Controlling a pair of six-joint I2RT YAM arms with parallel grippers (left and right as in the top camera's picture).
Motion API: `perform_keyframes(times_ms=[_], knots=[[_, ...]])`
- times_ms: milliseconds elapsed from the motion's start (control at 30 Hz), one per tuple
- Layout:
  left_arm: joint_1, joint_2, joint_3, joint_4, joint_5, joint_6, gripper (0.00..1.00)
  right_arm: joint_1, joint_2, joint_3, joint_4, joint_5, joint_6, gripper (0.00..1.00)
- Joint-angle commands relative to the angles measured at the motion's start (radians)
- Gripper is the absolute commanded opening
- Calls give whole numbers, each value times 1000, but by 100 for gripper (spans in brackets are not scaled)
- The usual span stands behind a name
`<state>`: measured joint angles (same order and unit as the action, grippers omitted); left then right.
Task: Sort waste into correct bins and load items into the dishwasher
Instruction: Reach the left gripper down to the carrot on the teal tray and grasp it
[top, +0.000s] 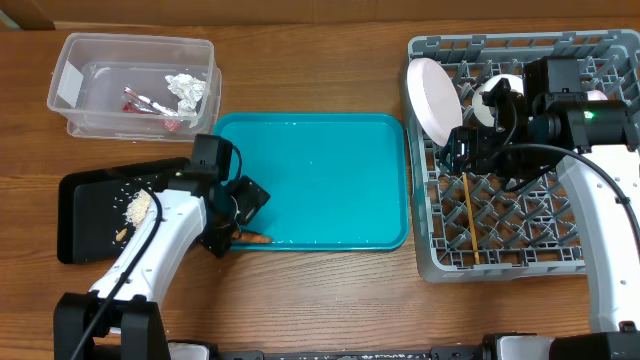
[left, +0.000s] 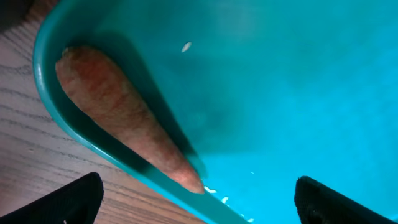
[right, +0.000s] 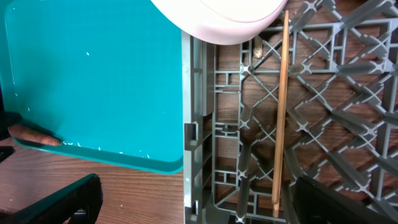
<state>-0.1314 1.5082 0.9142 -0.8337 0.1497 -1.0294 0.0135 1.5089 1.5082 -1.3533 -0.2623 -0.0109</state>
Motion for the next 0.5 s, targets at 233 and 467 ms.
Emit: perform_keyframes(times_ms=[233, 467], knots=[[-7, 5, -93, 124, -57, -42, 100, -3, -15, 18, -3, 0, 4, 100], [-7, 19, -94, 157, -56, -42, 100, -3, -15, 18, -7, 0, 4, 100]])
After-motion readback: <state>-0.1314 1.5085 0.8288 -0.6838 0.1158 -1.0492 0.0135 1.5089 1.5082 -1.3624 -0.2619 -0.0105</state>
